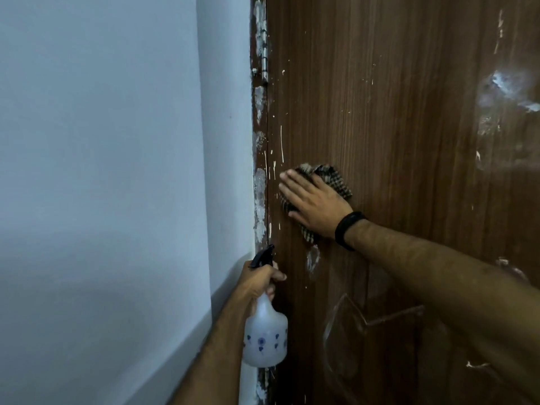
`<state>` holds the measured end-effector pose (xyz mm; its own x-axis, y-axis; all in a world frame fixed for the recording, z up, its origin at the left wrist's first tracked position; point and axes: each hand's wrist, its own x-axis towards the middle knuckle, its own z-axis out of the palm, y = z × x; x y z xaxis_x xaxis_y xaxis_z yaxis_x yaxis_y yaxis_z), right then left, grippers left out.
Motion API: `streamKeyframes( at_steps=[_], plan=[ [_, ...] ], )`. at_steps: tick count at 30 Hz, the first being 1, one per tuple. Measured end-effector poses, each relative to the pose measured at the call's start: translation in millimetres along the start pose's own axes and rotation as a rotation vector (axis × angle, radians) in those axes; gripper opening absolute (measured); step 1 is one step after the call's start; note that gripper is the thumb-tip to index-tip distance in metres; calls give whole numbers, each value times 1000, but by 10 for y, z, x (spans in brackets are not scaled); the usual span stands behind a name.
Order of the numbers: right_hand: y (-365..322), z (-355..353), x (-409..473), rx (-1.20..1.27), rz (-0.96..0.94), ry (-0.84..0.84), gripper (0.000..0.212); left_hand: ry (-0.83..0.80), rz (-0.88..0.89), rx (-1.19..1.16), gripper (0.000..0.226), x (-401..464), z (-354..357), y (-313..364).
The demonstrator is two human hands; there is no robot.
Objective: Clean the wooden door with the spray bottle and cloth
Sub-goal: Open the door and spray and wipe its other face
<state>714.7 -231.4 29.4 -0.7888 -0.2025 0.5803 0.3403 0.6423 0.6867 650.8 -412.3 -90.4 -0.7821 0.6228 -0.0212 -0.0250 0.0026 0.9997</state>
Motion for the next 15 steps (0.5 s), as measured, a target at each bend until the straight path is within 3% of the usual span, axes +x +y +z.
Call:
streamKeyframes(
  at_steps=[3,6,11,15],
  plan=[
    [-350,231,-221,15,-141,-137,69,-12,-7,13,16,26,-40,-53],
    [-624,462,-479,39,-192,-158,68,-21,8,32,16,5,-60,-79],
    [-566,336,-245,40,-149,-120,68,-12,7,11,16,20,-173,-96],
    [-335,1,348,43,52,-74,69,-19,26,9,21,-13,-224,-98]
  ],
)
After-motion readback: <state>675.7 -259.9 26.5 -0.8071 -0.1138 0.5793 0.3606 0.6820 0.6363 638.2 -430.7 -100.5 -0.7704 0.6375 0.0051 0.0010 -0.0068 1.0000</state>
